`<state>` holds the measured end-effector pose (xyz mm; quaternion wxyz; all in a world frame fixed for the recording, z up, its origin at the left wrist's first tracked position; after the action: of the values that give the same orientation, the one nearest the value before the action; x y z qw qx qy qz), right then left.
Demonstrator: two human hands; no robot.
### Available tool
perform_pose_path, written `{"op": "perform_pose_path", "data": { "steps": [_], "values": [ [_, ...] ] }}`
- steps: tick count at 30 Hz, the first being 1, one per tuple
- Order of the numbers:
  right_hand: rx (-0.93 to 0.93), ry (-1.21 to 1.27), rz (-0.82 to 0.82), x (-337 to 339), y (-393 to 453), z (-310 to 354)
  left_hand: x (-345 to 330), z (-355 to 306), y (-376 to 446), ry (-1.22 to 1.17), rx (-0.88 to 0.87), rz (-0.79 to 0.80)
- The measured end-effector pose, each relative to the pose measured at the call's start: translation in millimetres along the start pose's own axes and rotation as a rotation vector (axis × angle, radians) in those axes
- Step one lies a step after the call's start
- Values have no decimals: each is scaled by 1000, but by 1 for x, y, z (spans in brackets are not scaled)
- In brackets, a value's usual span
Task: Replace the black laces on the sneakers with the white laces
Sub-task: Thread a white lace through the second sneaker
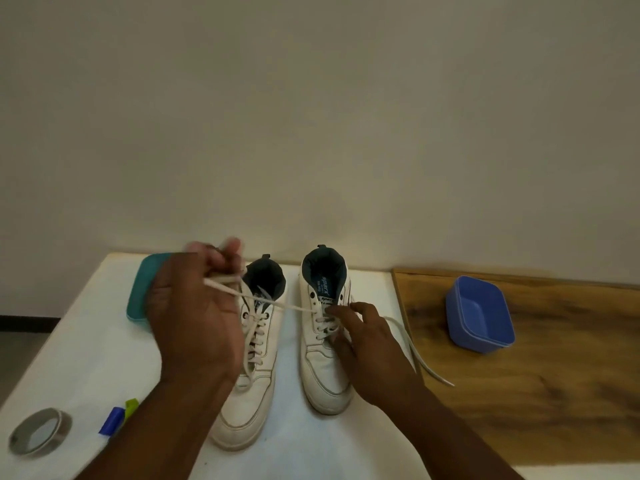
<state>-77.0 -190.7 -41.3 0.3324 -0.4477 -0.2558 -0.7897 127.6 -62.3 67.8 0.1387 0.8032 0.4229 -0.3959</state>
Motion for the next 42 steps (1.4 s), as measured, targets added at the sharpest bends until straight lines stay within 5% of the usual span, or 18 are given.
{"op": "perform_pose_path", "data": {
  "steps": [2,3,6,8,19,27,32,36,42],
  "values": [
    [-18,48,-3,-3,-1,-3,2,43,1,186,304,27],
    [-29,71,-11,-4,-2,-4,10,61,2,514,349,41],
    [-31,128,-43,-4,-1,-6,18,100,-7,1504,58,253],
    [-16,145,-44,-2,1,-8,15,112,-14,1692,-84,330],
    [-16,-119,2,6,6,-4,13,124,-10,1747,-256,277],
    [-26,-209,-2,13,3,4,3,45,-3,1198,-258,-30],
    [-105,-136,2,13,1,1,17,78,-19,1614,-21,162],
    [-155,-246,-1,38,-3,-9,19,88,-22,1842,-57,228],
    [-259,-282,-452,104,-24,-40,16,84,-19,1968,-70,239]
  ]
}}
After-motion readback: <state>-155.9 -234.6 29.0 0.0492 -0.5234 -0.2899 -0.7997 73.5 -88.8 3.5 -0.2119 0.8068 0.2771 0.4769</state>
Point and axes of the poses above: each hand's wrist, its own y-axis towards the middle knuckle, its own x-axis out of the back of the hand, z = x × y, the point moved 8 cm from there along y, towards the middle knuckle, and after that the axes turned 10 degrees about x, right-handed, at the moved point
